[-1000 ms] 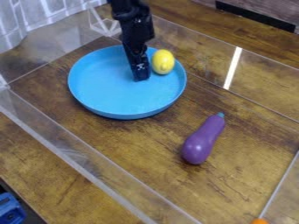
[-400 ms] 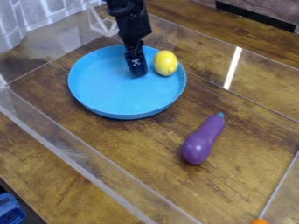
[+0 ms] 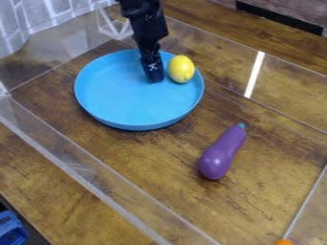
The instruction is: Put the lemon on the blue tray
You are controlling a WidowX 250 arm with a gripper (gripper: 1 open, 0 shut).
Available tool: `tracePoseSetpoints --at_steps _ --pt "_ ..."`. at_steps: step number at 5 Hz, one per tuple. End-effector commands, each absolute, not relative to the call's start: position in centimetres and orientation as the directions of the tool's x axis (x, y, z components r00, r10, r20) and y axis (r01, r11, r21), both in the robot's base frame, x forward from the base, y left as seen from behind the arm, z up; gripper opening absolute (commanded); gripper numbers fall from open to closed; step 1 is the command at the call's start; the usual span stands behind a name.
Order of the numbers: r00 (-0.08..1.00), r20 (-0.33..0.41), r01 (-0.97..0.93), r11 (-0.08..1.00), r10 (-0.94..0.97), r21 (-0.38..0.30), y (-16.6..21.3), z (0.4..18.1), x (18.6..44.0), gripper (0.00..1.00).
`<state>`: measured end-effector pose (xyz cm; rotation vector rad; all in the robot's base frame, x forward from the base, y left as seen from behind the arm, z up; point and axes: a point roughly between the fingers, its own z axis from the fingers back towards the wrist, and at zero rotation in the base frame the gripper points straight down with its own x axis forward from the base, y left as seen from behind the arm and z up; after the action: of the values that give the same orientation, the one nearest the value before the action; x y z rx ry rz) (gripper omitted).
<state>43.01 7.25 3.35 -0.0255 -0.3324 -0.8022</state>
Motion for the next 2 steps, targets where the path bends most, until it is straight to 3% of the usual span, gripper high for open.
tracePoseSetpoints --at_steps 1,2 --pt "0.650 0.326 0.682 0.716 -0.687 0.150 8.30 5.48 43.86 1.00" --pt "0.661 0.328 0.668 0.728 -0.675 0.151 8.50 5.66 44.00 1.00"
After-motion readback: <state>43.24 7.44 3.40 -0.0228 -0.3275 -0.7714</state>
